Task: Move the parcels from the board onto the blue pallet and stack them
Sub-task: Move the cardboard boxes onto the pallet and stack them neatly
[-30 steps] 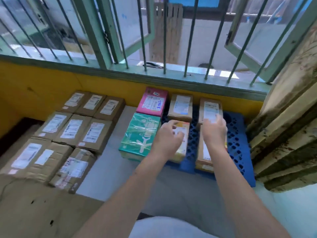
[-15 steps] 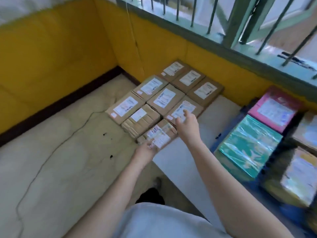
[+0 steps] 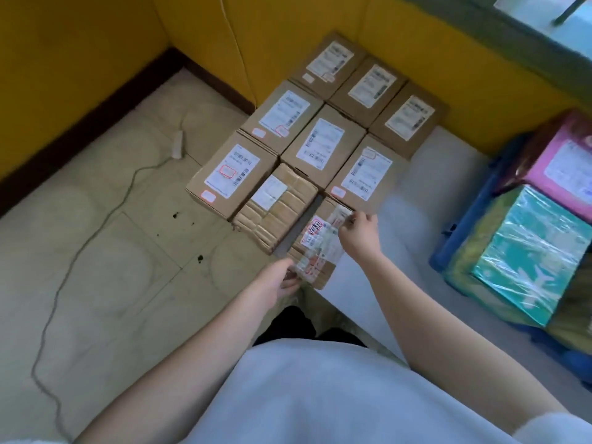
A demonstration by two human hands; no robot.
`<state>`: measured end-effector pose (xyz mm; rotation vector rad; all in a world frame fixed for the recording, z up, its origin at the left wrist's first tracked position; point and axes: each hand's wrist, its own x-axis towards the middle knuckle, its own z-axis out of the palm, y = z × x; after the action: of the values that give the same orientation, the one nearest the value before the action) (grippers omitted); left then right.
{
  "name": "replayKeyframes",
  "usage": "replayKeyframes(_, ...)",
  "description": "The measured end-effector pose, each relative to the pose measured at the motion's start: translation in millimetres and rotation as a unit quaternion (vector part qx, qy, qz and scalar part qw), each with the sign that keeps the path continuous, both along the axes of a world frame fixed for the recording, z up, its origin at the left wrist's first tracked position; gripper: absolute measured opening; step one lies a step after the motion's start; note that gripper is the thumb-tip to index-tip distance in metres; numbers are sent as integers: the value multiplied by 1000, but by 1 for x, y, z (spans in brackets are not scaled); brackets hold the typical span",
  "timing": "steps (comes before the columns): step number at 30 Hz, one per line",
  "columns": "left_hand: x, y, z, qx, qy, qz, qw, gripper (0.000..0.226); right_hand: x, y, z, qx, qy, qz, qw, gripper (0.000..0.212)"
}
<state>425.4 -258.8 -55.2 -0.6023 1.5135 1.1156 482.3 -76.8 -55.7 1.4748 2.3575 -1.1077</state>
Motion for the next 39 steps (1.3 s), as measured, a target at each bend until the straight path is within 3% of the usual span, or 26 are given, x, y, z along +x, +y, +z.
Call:
replayKeyframes(6, 1, 4, -2, 28, -58, 10, 998, 7, 8, 4, -10, 13, 12, -21, 1000, 29)
replayKeyframes(11, 7, 3, -3, 49, -98, -45, 993, 24, 17, 9, -9, 4, 7, 16, 1000, 55)
replayKeyframes(15, 10, 1, -2, 53, -117, -51, 990, 26, 24, 8, -10, 5, 13, 15, 1000, 43)
replayKeyframes(19, 8, -2, 9, 36, -92, -99, 990, 26, 29, 10, -4, -23, 25, -20, 999, 35)
replayKeyframes(23, -1, 1, 35, 28, 9, -161, 987, 49, 30, 21, 22, -45, 83, -68, 993, 27)
replayKeyframes(27, -6, 30, 75, 53, 184, -278, 941, 77, 47, 43, 74, -40, 168, -180, 969, 23)
replayKeyframes(31, 22, 100, 128, 176, 302, -346, 871, 79, 99, 74, 138, -6, 293, -280, 914, 40)
replayKeyframes(33, 54, 142, 151, 273, 299, -351, 844, 74, 140, 90, 169, 25, 336, -306, 890, 61)
replayKeyframes(35, 94, 185, 170, 349, 244, -348, 835, 77, 188, 101, 191, 53, 356, -328, 874, 73)
replayKeyframes(37, 140, 227, 184, 390, 190, -365, 824, 78, 238, 109, 202, 66, 375, -358, 852, 59)
replayKeyframes(39, 193, 265, 190, 418, 158, -395, 802, 64, 292, 115, 207, 100, 370, -389, 838, 48)
